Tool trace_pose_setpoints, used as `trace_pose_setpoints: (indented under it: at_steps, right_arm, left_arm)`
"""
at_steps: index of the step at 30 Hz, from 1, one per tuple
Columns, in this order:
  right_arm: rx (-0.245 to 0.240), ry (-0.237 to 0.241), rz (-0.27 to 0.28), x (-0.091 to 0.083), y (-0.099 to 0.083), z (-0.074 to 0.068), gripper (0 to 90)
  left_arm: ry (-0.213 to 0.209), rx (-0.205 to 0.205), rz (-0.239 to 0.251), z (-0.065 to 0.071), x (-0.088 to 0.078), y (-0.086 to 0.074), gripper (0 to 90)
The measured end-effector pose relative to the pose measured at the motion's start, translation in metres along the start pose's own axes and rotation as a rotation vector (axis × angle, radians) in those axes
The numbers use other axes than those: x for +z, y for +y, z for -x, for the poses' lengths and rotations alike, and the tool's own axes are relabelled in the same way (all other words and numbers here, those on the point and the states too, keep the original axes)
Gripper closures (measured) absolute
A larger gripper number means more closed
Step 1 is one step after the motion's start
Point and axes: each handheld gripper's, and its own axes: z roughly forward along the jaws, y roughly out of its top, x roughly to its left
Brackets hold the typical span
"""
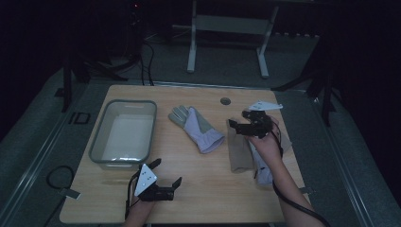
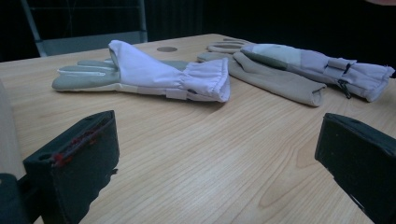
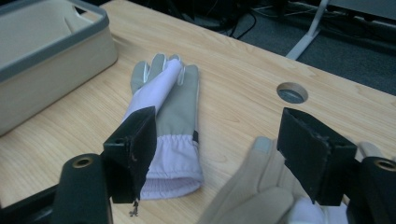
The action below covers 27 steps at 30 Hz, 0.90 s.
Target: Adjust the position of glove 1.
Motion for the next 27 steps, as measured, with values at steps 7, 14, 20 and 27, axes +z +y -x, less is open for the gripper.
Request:
trace_pose_setpoints:
  at_steps: [7, 14, 20, 27]
  right_arm:
    - [-0.057, 0.054, -0.046, 0.028, 0.007, -0.014, 37.8]
    - [-0.075, 0.092, -0.109, 0.058, 0.01, -0.019, 49.6]
    - [-0.077, 0.096, -0.161, 0.082, 0.011, -0.019, 51.7]
    - [-0.082, 0.112, -0.191, 0.103, 0.015, -0.018, 50.9]
  left_arm:
    - [-0.004, -0.002, -0.002, 0.0, 0.0, 0.0, 0.0]
    - [0.002, 0.001, -0.001, 0.0, 0.0, 0.0, 0.0]
    - [-0.007, -0.004, 0.001, 0.0, 0.0, 0.0, 0.0]
    - [-0.01, -0.005, 0.005, -0.001, 0.0, 0.0, 0.0]
